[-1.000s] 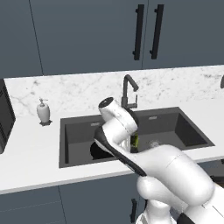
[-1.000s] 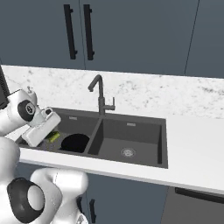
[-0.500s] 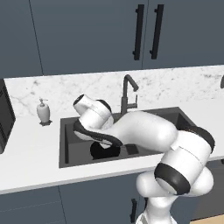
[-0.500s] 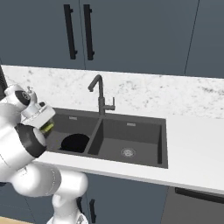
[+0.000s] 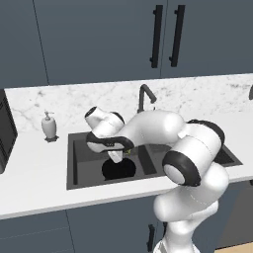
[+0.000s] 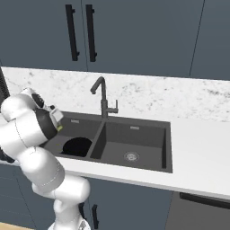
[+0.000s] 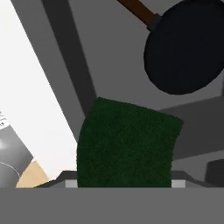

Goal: Pick the pan and sponge and place them into the sink. Then turn on the water.

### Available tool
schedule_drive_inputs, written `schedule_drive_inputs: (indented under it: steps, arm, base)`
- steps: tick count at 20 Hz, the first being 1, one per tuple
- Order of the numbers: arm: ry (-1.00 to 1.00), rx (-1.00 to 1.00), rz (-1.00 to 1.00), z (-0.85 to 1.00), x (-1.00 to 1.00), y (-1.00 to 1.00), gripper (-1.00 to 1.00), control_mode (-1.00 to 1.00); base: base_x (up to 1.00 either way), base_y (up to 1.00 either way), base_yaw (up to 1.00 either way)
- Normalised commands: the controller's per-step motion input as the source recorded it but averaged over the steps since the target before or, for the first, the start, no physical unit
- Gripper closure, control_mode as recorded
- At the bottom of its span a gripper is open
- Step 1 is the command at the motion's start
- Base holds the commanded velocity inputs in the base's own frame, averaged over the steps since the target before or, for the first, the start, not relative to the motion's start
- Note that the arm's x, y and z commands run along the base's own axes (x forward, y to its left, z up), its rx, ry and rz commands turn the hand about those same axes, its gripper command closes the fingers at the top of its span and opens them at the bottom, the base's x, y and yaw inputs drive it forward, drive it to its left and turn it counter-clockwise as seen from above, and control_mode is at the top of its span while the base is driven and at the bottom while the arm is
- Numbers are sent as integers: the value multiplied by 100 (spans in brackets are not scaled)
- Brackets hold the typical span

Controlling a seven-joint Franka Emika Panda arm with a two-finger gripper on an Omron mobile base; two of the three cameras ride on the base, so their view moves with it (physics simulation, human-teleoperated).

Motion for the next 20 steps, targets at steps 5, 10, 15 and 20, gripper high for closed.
schedule_drive_inputs:
  steps: [5, 10, 15, 20]
  arm:
    - [9, 15, 14, -42, 55, 0, 100, -100]
    - [2, 5, 11, -49, 35, -1, 100, -100]
    - [1, 5, 9, -43, 27, -5, 100, -100]
    - [8, 0, 0, -34, 41, 0, 100, -100]
  base:
    - [0, 0, 0]
    - [0, 0, 0]
    - [0, 0, 0]
    - [0, 0, 0]
